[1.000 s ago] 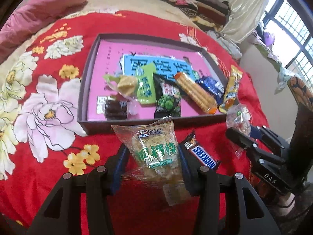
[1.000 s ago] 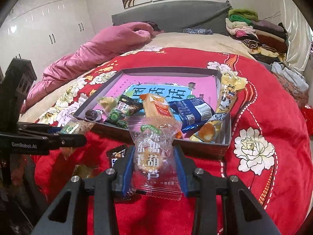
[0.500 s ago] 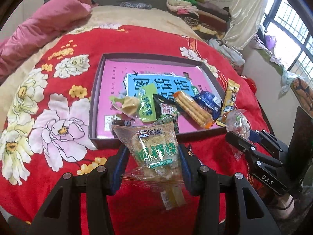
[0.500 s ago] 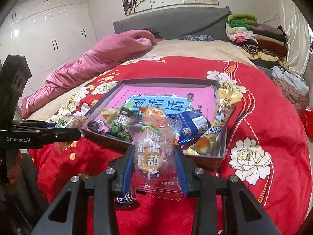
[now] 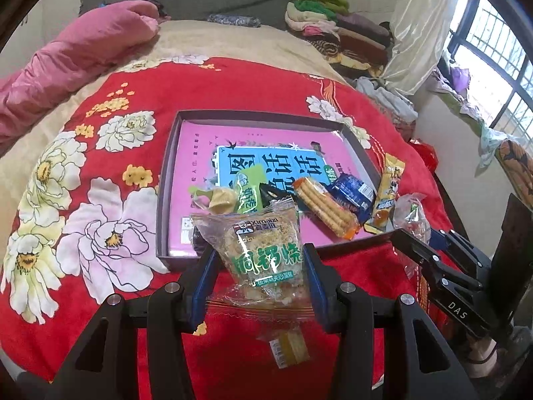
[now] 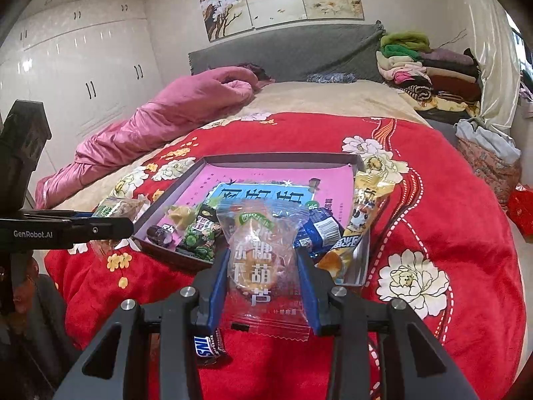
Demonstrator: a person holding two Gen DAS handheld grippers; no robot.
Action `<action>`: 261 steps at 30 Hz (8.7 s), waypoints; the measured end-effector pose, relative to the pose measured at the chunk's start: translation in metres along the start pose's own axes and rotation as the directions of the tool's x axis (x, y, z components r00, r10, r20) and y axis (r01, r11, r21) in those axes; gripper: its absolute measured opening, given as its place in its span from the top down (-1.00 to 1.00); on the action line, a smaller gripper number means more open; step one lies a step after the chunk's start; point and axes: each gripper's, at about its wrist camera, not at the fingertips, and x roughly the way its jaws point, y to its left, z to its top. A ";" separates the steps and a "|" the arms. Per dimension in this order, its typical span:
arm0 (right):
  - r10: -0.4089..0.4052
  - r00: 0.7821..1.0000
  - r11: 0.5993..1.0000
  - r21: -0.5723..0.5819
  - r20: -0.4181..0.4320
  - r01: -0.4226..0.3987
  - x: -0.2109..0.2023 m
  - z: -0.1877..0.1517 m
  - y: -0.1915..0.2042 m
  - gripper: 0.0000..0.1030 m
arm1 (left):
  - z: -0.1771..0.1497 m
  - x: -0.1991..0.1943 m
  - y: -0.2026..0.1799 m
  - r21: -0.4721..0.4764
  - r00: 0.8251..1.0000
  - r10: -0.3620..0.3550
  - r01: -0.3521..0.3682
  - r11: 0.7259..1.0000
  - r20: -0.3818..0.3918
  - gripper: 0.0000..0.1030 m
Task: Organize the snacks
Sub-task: 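Carry both held bags up over the pink box tray with both tools, then lower both bags into the tray and open both tools, then withdraw both open tools from the tray toward the Snickers bar and yellow packet, then grasp the Snickers bar with the right tool while the left tool grasps the yellow barcode packet, then carry both held snacks up over the pink box tray with both tools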
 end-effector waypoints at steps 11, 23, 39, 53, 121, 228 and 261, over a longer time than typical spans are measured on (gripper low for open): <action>-0.014 0.999 1.000 0.020 0.032 0.013 -0.002 0.006 -0.008 0.23 | 0.010 0.005 0.000 -0.007 1.000 -0.003 0.003 1.000 0.016 0.00; -0.032 0.997 0.999 0.042 0.066 0.030 -0.005 0.010 -0.015 0.23 | 0.017 0.018 0.006 -0.032 1.000 -0.009 0.010 0.999 0.016 0.00; -0.051 0.995 0.995 0.085 0.088 0.044 0.001 0.015 -0.026 0.23 | 0.023 0.042 0.010 -0.029 1.000 0.017 -0.016 0.999 0.011 0.00; -0.066 0.994 0.995 0.081 0.091 0.059 0.023 0.026 -0.031 0.23 | 0.023 0.066 0.010 -0.012 0.998 0.050 -0.050 0.999 -0.026 0.00; -0.052 0.999 0.998 0.033 0.004 0.052 0.060 0.020 -0.026 0.04 | 0.022 0.076 0.004 0.029 0.996 0.066 -0.064 0.998 -0.061 -0.12; -0.036 0.953 0.938 -0.340 -0.301 -0.072 0.070 -0.061 0.077 0.13 | -0.086 0.044 0.003 0.049 0.971 -0.044 0.057 0.997 -0.236 0.27; 0.145 0.989 0.981 -0.128 -0.024 -0.147 0.007 -0.006 0.047 0.44 | -0.009 -0.002 -0.016 0.082 1.000 0.002 -0.002 0.997 -0.003 0.27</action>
